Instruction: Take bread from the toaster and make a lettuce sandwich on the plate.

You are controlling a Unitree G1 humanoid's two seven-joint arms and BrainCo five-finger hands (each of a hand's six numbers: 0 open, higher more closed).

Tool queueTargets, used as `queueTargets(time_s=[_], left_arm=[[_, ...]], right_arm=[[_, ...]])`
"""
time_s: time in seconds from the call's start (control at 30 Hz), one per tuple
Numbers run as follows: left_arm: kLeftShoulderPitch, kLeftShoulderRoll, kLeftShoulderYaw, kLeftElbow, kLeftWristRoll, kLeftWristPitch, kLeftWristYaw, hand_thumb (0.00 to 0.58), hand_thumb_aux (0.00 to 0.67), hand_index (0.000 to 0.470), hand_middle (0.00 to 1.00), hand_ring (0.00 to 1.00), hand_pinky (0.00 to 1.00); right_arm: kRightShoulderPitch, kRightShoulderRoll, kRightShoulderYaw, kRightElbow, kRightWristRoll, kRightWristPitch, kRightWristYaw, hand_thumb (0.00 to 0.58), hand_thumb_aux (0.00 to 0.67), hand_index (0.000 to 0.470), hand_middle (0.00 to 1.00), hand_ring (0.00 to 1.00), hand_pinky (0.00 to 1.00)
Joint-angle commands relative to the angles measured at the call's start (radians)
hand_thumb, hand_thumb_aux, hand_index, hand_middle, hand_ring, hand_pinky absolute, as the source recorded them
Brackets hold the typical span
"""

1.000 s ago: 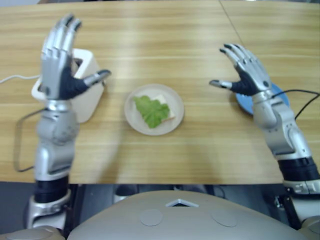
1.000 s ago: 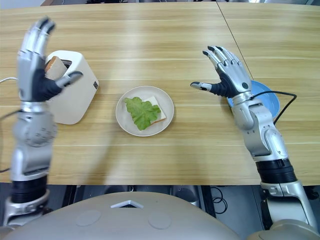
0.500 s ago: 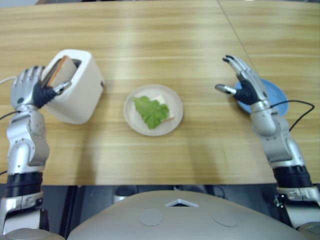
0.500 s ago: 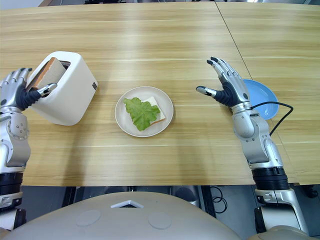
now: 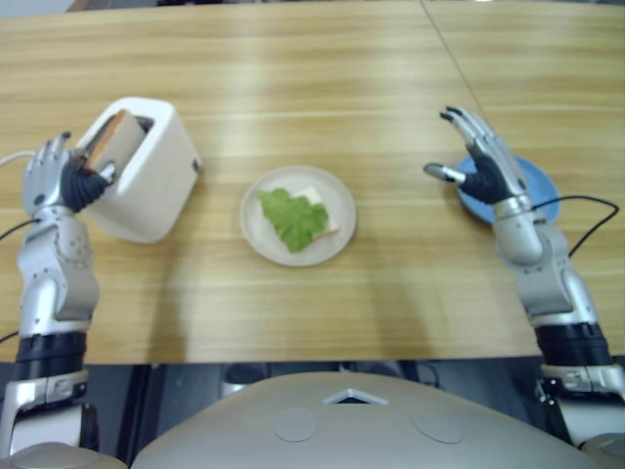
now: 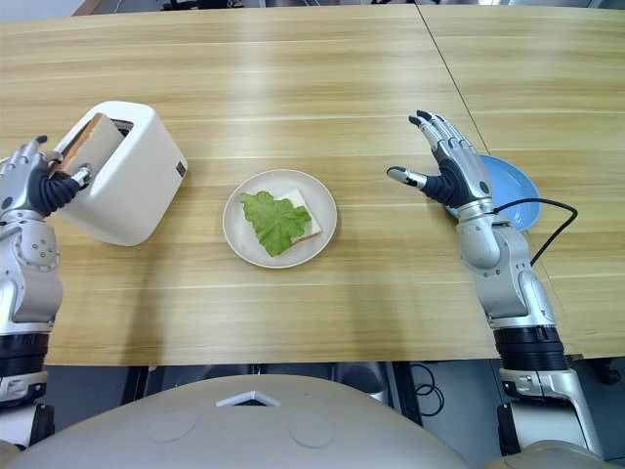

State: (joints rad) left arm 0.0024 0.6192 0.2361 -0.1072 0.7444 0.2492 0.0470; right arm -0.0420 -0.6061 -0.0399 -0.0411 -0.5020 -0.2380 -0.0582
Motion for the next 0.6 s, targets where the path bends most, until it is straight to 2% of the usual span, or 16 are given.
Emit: queueTargets(time_s=[0.03, 0.17, 0.3, 0.33, 0.37, 0.4, 0.6], left_arm=[[0.002, -0.021, 0.052, -0.145, -0.014, -0.074, 0.119, 0.580, 0.670, 0.460, 0.00, 0.00, 0.00], [0.007, -0.056, 0.083, -0.269, -0.027, -0.139, 0.197, 0.580, 0.670, 0.460, 0.00, 0.00, 0.00], [-0.006, -0.113, 0.107, -0.364, -0.123, -0.207, 0.209, 0.580, 0.670, 0.460, 0.00, 0.00, 0.00], [-0.013, -0.130, 0.111, -0.382, -0.172, -0.227, 0.201, 0.580, 0.670, 0.460, 0.95, 0.95, 0.95], [-0.023, -0.151, 0.111, -0.400, -0.240, -0.243, 0.179, 0.580, 0.670, 0.460, 0.95, 0.95, 0.95], [-0.030, -0.164, 0.111, -0.410, -0.285, -0.253, 0.162, 0.580, 0.670, 0.460, 1.00, 1.00, 1.00], [-0.089, -0.298, -0.066, -0.391, -0.534, -0.257, -0.002, 0.580, 0.670, 0.460, 1.00, 1.00, 1.00]], right_arm=[[0.007, -0.001, -0.006, 0.018, -0.007, -0.004, 0.003, 0.000, 0.000, 0.000, 0.00, 0.00, 0.00], [0.011, 0.002, -0.005, 0.029, -0.011, -0.006, -0.003, 0.000, 0.000, 0.000, 0.00, 0.00, 0.00], [0.011, 0.004, -0.005, 0.037, -0.009, -0.008, -0.005, 0.000, 0.000, 0.000, 0.00, 0.00, 0.00], [0.010, 0.004, -0.005, 0.040, -0.008, -0.010, -0.006, 0.000, 0.000, 0.000, 0.00, 0.00, 0.00], [0.009, 0.005, -0.006, 0.042, -0.007, -0.010, -0.007, 0.000, 0.000, 0.000, 0.00, 0.00, 0.00], [0.009, 0.005, -0.006, 0.044, -0.006, -0.010, -0.007, 0.000, 0.000, 0.000, 0.00, 0.00, 0.00], [0.008, 0.015, -0.004, 0.054, 0.001, -0.014, -0.012, 0.000, 0.000, 0.000, 0.00, 0.00, 0.00]])
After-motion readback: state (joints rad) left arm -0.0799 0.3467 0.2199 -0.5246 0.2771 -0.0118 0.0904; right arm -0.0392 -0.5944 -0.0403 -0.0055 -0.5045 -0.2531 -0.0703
